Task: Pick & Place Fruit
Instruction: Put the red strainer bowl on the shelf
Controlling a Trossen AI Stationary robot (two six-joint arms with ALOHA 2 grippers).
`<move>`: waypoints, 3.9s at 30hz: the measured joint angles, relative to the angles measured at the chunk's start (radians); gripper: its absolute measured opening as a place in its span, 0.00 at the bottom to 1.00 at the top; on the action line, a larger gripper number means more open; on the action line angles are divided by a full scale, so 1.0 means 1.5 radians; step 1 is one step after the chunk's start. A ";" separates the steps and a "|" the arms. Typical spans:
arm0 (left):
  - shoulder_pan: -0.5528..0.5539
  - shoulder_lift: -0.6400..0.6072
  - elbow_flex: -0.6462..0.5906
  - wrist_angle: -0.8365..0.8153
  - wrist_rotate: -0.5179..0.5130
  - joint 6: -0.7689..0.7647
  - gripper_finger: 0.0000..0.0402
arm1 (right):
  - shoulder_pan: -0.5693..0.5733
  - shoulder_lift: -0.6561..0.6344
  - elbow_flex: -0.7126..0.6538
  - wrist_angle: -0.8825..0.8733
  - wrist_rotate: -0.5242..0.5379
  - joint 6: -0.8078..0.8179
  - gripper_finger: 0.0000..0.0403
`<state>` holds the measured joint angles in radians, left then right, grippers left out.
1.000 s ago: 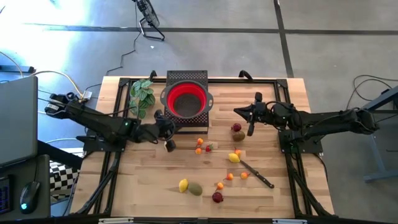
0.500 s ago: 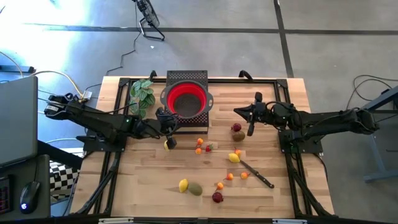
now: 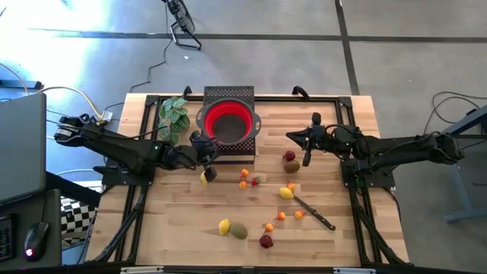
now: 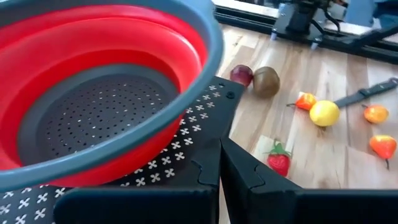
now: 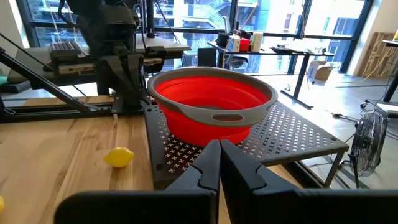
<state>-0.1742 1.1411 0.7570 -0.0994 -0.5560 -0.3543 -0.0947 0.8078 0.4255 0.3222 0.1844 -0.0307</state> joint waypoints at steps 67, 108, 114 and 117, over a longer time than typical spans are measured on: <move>0.108 0.061 0.012 0.067 0.018 0.006 0.00 | 0.000 0.000 0.000 -0.018 0.034 0.004 0.00; 0.059 0.159 0.035 0.170 0.001 -0.020 0.00 | 0.000 0.000 0.000 -0.027 0.032 0.004 0.00; 0.059 0.159 0.035 0.172 -0.019 -0.011 0.00 | 0.000 0.000 0.000 -0.027 0.032 0.006 0.00; 0.059 0.159 0.035 0.174 -0.020 -0.012 0.00 | 0.000 0.000 0.000 -0.028 0.032 0.007 0.00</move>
<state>-0.0853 1.3800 0.8093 0.1615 -0.5865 -0.3721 -0.0948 0.8078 0.4255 0.2806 0.2331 -0.0208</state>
